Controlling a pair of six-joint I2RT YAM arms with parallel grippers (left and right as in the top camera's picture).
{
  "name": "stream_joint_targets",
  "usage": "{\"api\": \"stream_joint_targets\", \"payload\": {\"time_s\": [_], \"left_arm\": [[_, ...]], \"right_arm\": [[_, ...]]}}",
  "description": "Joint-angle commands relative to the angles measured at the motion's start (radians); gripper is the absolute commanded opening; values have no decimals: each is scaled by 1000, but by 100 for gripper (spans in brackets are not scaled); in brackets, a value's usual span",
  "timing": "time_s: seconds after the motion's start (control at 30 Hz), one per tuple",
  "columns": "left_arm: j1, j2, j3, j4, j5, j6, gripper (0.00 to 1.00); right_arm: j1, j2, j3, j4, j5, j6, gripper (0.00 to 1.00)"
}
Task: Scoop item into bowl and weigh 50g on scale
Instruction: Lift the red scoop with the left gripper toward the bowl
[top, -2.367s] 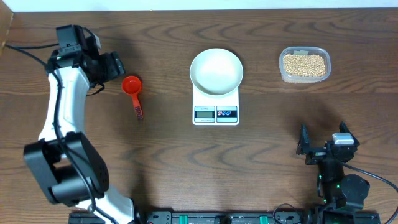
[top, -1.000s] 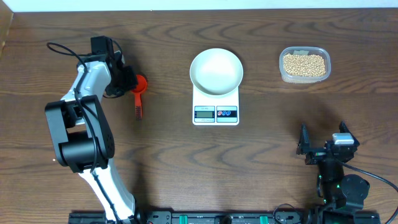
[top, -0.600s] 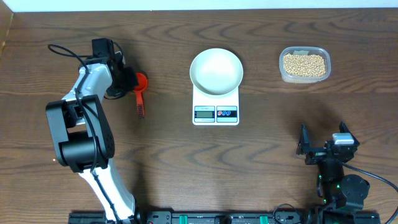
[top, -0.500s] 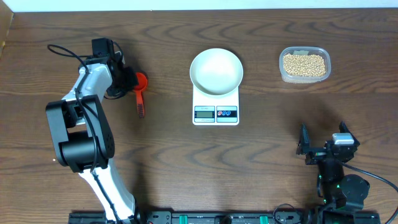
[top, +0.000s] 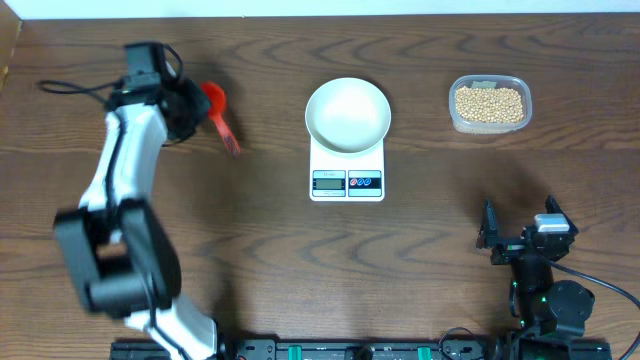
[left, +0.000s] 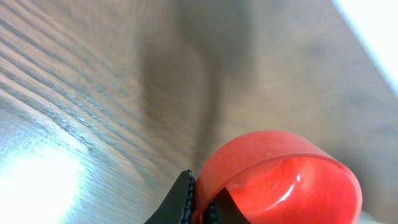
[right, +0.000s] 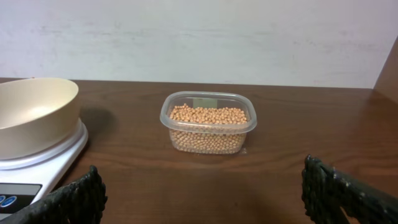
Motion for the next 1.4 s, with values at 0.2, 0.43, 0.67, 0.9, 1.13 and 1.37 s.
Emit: {"api": "stream_joint_targets", "payload": {"time_s": [0.2, 0.43, 0.67, 0.9, 1.13, 1.37], "left_arm": [[4, -256, 8, -117, 19, -379, 7], [1, -270, 5, -214, 18, -543, 7], [-10, -257, -2, -241, 17, -537, 7], [-57, -257, -2, -257, 19, -509, 7], [-82, -257, -2, -238, 19, -510, 7], [-84, -257, -2, -230, 23, -555, 7]], "right_arm": [[13, -2, -3, -3, -2, -5, 99], [13, -2, -3, -3, -2, -5, 99], [13, -2, -3, 1, -8, -5, 99], [13, -2, -3, 2, -68, 92, 99], [13, -2, -3, 84, -157, 177, 99], [13, 19, 5, 283, -235, 129, 99]]}}
